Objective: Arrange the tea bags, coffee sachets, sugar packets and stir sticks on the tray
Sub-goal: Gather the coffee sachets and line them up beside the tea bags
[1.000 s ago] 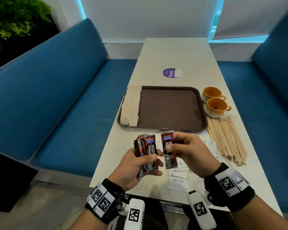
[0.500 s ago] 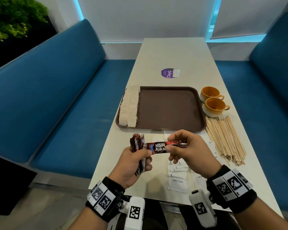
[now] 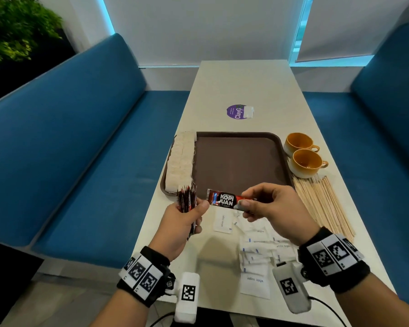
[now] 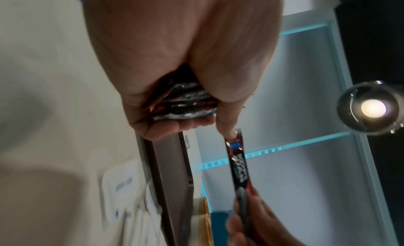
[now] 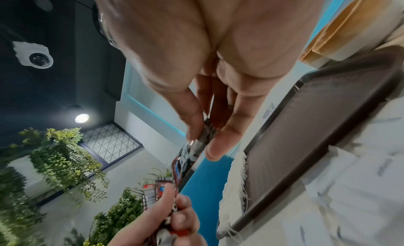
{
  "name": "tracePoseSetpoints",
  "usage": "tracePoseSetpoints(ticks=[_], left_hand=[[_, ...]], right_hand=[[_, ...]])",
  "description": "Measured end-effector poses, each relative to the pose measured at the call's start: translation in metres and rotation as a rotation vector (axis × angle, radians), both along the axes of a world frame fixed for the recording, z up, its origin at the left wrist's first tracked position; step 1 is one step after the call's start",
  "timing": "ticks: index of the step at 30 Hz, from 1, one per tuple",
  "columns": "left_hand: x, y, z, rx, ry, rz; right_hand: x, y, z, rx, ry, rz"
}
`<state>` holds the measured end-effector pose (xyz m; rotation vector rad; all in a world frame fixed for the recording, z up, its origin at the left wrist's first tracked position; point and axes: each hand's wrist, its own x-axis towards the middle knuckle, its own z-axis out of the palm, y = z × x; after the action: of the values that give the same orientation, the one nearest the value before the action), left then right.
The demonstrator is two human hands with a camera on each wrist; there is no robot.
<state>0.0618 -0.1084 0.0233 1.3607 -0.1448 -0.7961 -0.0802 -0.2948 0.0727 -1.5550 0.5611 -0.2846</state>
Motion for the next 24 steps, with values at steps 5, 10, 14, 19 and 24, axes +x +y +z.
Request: tracePoseSetpoints(ticks=[5, 10, 14, 19, 24], left_hand=[[0.035, -0.007, -0.002, 0.269, -0.273, -0.139], [0.055, -0.021, -0.005, 0.397, -0.426, -0.21], [0.057, -0.026, -0.02, 0.475, -0.432, -0.286], [0.063, -0.026, -0.036, 0.451, -0.4, -0.257], [0.072, -0.026, -0.048, 0.529, -0.373, -0.29]], right_hand=[[0.033, -0.032, 0.003, 0.037, 0.0, -0.014], [0.096, -0.076, -0.004, -0.026, 0.032, -0.053], [0.156, -0.109, -0.013, -0.09, 0.076, -0.07], [0.222, -0.134, -0.038, -0.067, 0.138, -0.141], [0.268, -0.152, -0.075, -0.199, 0.27, -0.213]])
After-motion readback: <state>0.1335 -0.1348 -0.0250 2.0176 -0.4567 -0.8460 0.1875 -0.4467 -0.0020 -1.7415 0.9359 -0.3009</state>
